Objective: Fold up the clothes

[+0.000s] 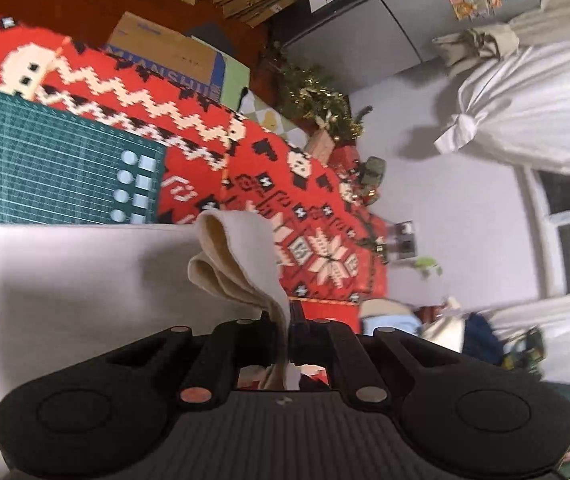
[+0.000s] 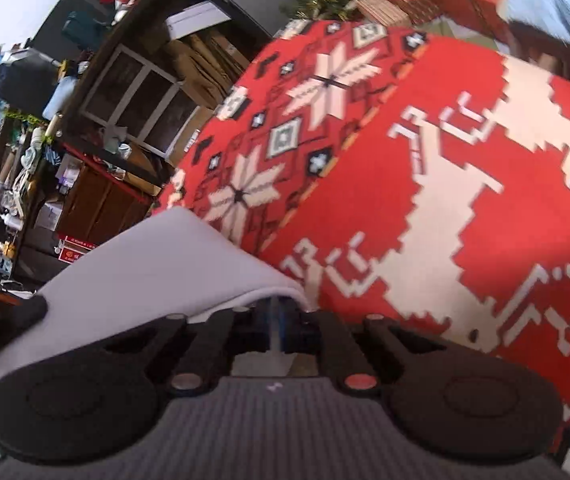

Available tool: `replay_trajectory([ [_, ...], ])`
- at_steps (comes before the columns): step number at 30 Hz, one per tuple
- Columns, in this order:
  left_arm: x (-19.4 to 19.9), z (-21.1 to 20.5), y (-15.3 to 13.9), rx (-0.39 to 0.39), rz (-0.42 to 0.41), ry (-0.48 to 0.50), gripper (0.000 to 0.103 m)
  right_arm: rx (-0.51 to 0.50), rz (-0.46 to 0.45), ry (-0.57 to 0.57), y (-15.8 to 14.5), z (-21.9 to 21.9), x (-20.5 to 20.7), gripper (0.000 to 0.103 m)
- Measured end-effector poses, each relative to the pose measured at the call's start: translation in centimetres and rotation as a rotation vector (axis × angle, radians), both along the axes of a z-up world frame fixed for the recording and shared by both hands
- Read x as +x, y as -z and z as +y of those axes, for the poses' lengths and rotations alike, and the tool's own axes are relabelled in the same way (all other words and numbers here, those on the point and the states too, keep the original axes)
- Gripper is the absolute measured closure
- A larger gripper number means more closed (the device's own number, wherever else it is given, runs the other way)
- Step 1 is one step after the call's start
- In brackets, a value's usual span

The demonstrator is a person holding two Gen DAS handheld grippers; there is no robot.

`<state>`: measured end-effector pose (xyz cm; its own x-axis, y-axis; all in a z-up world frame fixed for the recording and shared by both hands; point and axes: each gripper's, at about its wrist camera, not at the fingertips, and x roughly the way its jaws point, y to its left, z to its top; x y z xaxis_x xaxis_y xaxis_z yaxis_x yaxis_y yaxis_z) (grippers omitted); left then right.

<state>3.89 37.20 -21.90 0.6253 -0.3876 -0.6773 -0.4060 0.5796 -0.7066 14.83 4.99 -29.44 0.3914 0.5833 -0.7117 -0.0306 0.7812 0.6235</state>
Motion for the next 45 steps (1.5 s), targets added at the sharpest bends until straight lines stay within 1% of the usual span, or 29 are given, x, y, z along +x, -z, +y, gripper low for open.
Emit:
replay_trajectory([
  [2,-0.6,0.3,0.0,0.046,0.011,0.003,0.097,-0.032,0.0,-0.024,-0.3,-0.2,-0.7,0.101],
  [4,-1.4,0.7,0.3,0.087,0.029,0.0,0.097,-0.066,0.012,-0.037,-0.6,-0.7,-1.4,0.093],
  [5,-1.9,1.0,0.5,0.101,0.041,-0.003,0.097,-0.077,0.022,-0.04,-0.6,-1.0,-1.7,0.092],
  [7,-2.8,1.4,1.3,0.118,0.069,-0.011,0.097,-0.094,0.034,-0.043,-0.9,-1.5,-2.0,0.092],
  [10,-4.0,1.8,3.0,0.12,0.109,-0.027,0.097,-0.117,-0.012,-0.084,-2.5,-1.1,-1.8,0.092],
  [13,-4.7,1.9,4.5,0.141,0.12,-0.033,0.097,-0.117,-0.063,-0.168,-4.2,0.9,-0.7,0.092],
  [18,-5.3,1.6,6.2,0.177,0.116,-0.02,0.097,-0.16,-0.155,-0.356,-6.3,6.2,1.4,0.092],
  [20,-5.3,1.5,6.5,0.192,0.112,-0.012,0.097,-0.169,-0.169,-0.403,-6.7,8.1,2.3,0.092],
  [22,-5.4,1.6,6.7,0.184,0.102,-0.022,0.097,-0.172,-0.173,-0.452,-7.0,10.0,3.1,0.092],
  [24,-5.6,1.8,6.7,0.173,0.087,-0.037,0.097,-0.215,-0.168,-0.536,-6.7,12.6,3.8,0.093],
  [27,-6.1,1.9,5.9,0.202,0.041,-0.045,0.097,-0.292,-0.157,-0.59,-5.2,15.1,4.7,0.096],
  [29,-6.3,1.8,4.9,0.243,-0.003,-0.03,0.097,-0.3,-0.146,-0.558,-4.5,15.5,5.6,0.098],
  [30,-6.3,1.8,4.8,0.255,-0.012,-0.019,0.097,-0.299,-0.14,-0.536,-4.2,15.5,6.0,0.1],
  [32,-6.2,2.0,5.3,0.252,0.002,-0.011,0.097,-0.292,-0.123,-0.506,-3.8,15.5,6.5,0.101],
  [34,-6.4,2.5,6.1,0.239,0.021,-0.033,0.097,-0.289,-0.118,-0.497,-3.6,15.4,6.6,0.101],
  [38,-6.7,3.4,6.7,0.242,0.024,-0.065,0.096,-0.288,-0.126,-0.494,-3.3,15.3,6.6,0.101],
  [41,-7.0,4.2,8.0,0.203,0.054,-0.088,0.092,-0.273,-0.123,-0.48,-2.6,15.4,6.8,0.101],
  [43,-7.2,5.0,8.4,0.146,0.062,-0.118,0.092,-0.265,-0.122,-0.477,-2.4,15.4,6.9,0.101],
  [44,-7.2,5.2,8.4,0.127,0.06,-0.126,0.088,-0.263,-0.12,-0.475,-2.4,15.4,6.9,0.101],
  [45,-7.2,5.2,8.2,0.128,0.056,-0.123,0.085,-0.263,-0.118,-0.475,-2.4,15.4,7.0,0.101],
])
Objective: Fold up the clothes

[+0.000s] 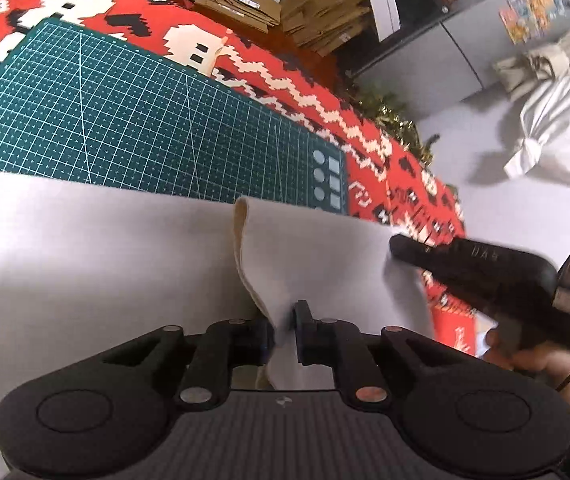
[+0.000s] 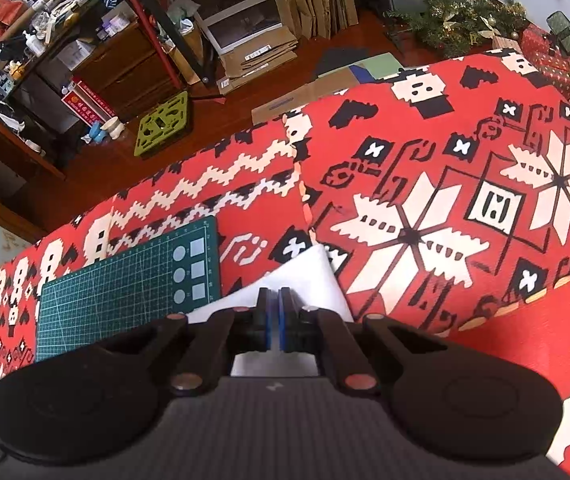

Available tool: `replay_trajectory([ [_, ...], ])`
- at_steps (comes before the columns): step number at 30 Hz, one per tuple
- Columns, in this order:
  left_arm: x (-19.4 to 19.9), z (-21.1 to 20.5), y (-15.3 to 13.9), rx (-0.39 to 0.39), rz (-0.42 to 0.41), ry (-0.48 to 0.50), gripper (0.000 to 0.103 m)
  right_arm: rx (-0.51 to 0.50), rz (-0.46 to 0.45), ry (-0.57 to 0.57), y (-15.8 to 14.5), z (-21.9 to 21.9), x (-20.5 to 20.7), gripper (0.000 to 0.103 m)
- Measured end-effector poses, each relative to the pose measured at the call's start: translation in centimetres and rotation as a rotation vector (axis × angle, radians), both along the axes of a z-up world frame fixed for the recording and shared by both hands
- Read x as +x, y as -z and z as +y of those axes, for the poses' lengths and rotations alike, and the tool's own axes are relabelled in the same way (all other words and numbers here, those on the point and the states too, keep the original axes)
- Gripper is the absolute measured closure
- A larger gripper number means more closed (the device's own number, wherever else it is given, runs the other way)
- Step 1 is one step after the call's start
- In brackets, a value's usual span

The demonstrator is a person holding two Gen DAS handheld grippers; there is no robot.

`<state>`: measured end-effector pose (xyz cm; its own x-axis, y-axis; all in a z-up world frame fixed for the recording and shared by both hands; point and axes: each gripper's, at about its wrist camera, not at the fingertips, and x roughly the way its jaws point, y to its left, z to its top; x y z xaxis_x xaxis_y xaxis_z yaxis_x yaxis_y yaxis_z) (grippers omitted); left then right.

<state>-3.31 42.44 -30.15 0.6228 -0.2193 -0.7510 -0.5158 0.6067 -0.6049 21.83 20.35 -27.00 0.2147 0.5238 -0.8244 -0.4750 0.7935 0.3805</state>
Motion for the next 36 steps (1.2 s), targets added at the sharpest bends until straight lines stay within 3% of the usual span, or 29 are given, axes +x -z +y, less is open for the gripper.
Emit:
replay_trajectory([
  [1,0.0,0.0,-0.1,0.007,0.0,0.008,0.082,0.0,0.0,-0.001,0.0,0.0,0.0,0.101],
  [3,0.0,-0.1,-0.3,0.035,0.028,0.032,0.088,-0.001,-0.009,-0.007,-0.2,0.1,0.0,0.101],
  [9,-2.6,0.6,-2.6,0.133,0.112,0.034,0.088,-0.018,-0.07,-0.017,-0.6,-0.5,0.8,0.101],
  [12,-3.0,1.3,-4.4,0.181,0.078,0.018,0.089,-0.019,-0.133,-0.045,-1.9,-0.4,0.3,0.091],
  [15,-1.4,1.6,-5.6,0.166,-0.015,0.043,0.092,-0.024,-0.155,-0.127,-2.7,0.3,-1.6,0.091],
  [19,2.9,0.6,-4.3,0.176,-0.075,0.126,0.092,-0.019,-0.124,-0.222,-2.9,1.6,-4.4,0.091],
  [22,4.0,0.9,-1.9,0.168,-0.045,0.096,0.092,-0.029,-0.107,-0.268,-2.0,2.7,-6.2,0.091],
  [24,3.7,1.4,-1.0,0.157,-0.012,0.064,0.098,-0.045,-0.111,-0.266,-1.3,2.8,-6.8,0.093],
  [30,1.5,2.7,-0.8,0.147,0.019,0.022,0.1,-0.092,-0.125,-0.182,-0.7,-2.1,-5.6,0.101],
  [36,1.4,2.3,-1.7,0.173,0.049,0.053,0.1,-0.163,-0.152,-0.225,-1.8,-6.1,-5.9,0.101],
])
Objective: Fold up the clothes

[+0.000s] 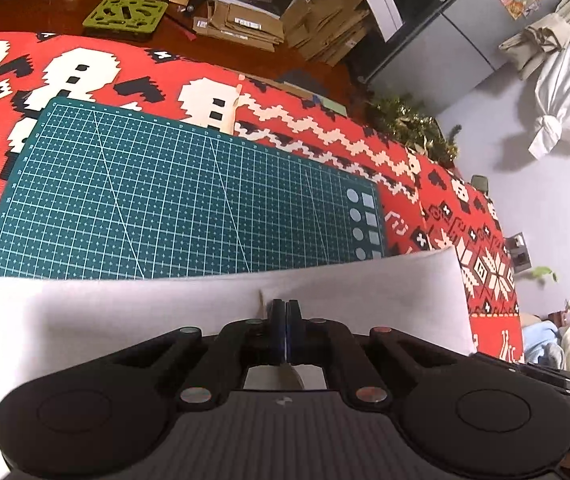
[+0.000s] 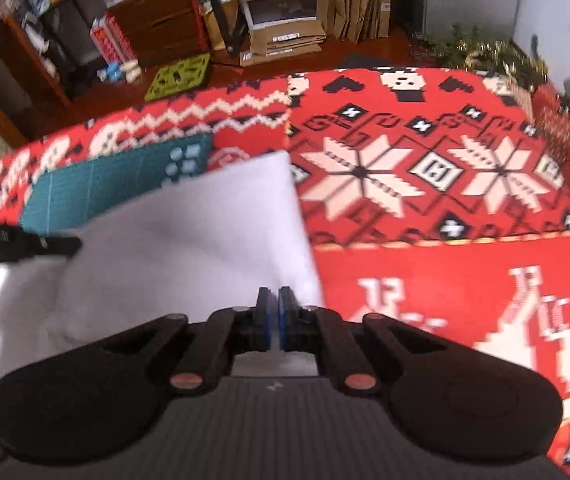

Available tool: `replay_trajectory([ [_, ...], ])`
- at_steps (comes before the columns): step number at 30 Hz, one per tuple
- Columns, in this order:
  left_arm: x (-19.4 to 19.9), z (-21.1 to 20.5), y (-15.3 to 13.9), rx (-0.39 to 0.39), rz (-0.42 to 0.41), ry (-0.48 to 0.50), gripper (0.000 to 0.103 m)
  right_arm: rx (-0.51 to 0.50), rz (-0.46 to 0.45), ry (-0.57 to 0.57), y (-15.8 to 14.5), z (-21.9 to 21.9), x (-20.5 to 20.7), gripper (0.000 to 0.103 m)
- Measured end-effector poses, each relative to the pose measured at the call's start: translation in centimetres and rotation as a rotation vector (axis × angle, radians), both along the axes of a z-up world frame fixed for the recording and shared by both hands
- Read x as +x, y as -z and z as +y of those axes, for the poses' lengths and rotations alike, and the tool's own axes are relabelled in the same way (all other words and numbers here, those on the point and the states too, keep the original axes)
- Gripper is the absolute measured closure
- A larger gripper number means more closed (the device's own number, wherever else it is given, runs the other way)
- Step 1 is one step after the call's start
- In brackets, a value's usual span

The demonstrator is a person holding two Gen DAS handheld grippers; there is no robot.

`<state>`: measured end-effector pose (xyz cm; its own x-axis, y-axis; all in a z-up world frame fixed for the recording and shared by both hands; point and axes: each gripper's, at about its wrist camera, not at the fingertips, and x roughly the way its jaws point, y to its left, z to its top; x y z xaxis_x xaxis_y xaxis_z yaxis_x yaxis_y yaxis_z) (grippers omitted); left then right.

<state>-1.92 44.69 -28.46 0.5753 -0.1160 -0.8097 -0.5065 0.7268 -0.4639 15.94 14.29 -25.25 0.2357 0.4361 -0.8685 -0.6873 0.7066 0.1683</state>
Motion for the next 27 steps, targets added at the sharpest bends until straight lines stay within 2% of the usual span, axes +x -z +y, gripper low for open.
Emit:
replay_trajectory([
  [4,-0.3,-1.2,-1.8,-0.025,-0.043,0.057,0.099,-0.021,0.006,0.003,-1.1,-0.2,-0.7,0.097],
  [6,-0.2,-2.6,-2.1,-0.045,-0.053,0.14,0.099,-0.004,0.012,-0.009,-1.5,0.6,-1.4,0.097],
  [9,-0.3,-4.6,-0.9,-0.012,-0.003,0.275,0.099,-0.009,0.037,-0.058,-1.1,2.8,-2.8,0.097],
  [11,-1.1,-5.2,0.1,0.024,0.039,0.333,0.1,-0.036,0.042,-0.072,-0.2,3.8,-3.5,0.097],
  [13,-2.4,-4.9,0.3,0.038,0.037,0.35,0.1,-0.04,0.042,-0.067,0.4,3.8,-3.7,0.1],
  [15,-3.4,-4.6,0.2,0.078,0.079,0.363,0.1,-0.028,0.049,-0.044,0.4,3.0,-3.4,0.101],
  [18,-4.4,-3.9,-0.5,0.058,0.105,0.337,0.101,-0.048,0.037,-0.033,0.1,1.4,-3.2,0.101],
  [23,-4.0,-4.4,-2.8,0.03,0.006,0.325,0.1,-0.021,0.028,-0.047,-1.5,0.6,-3.7,0.097],
  [27,-1.8,-6.9,-1.2,0.058,0.013,0.432,0.098,0.017,0.045,-0.108,-1.5,3.3,-5.0,0.097],
])
